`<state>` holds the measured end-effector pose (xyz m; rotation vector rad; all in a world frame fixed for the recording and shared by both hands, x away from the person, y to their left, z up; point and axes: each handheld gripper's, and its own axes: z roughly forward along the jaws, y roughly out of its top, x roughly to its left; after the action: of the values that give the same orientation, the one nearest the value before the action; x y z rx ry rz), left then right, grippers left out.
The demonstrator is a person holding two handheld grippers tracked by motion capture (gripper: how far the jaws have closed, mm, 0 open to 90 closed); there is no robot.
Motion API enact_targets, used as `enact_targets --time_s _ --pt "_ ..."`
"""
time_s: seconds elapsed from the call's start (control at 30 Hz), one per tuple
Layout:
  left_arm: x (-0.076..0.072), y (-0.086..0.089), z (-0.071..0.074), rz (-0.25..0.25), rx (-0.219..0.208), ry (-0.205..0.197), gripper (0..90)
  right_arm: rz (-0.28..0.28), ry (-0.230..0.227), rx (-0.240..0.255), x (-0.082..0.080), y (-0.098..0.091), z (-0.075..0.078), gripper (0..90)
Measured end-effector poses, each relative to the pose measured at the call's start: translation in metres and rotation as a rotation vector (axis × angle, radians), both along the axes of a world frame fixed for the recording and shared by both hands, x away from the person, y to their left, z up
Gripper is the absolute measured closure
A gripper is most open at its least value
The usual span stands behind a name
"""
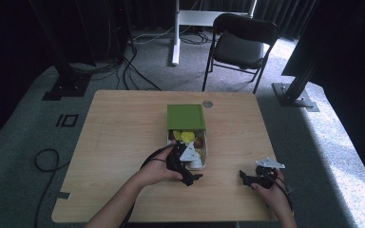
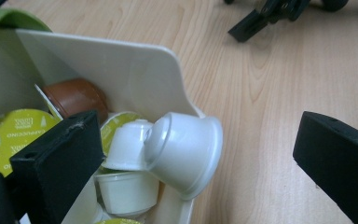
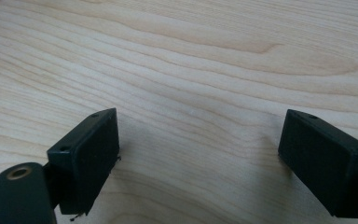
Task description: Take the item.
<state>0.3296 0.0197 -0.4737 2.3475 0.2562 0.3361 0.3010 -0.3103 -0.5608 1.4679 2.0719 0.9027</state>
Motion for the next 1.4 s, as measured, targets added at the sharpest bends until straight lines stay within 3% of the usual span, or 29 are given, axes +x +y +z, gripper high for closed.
enact_targets --time_s 0.13,0.23,0.27,0.3,0.37,0.57,0.73,1.1,1.4 --pt "0.002 -0.004 -0.004 0.012 0.032 0.004 2.8 0.000 0.000 0.000 0.000 0.000 0.000 12.1" --pt "0.003 -0.006 -0.006 0.024 0.037 0.009 8.1 0.000 0.000 0.001 0.000 0.000 0.000 12.1" --pt "0.003 -0.006 -0.006 0.024 0.037 0.009 15.6 0.000 0.000 0.001 0.000 0.000 0.000 12.1" --pt "0.004 -0.007 -0.006 0.030 0.052 0.032 17.6 -0.001 0.000 0.001 0.000 0.000 0.000 12.1" --pt "0.005 -0.009 -0.007 0.020 0.101 0.018 24.0 -0.001 0.000 0.001 0.000 0.000 0.000 12.1" --pt "0.007 -0.012 -0.010 0.043 0.139 0.037 37.3 0.000 0.000 0.000 0.000 0.000 0.000 12.1" --pt "0.010 -0.014 -0.011 0.056 0.138 0.035 44.4 0.000 0.000 0.000 0.000 0.000 0.000 12.1" --pt "0.010 -0.013 -0.010 0.065 0.143 0.029 49.5 0.000 0.000 0.000 0.000 0.000 0.000 12.1" --pt "0.007 -0.008 0.001 0.087 0.098 0.025 50.6 0.000 0.000 0.000 0.000 0.000 0.000 12.1"
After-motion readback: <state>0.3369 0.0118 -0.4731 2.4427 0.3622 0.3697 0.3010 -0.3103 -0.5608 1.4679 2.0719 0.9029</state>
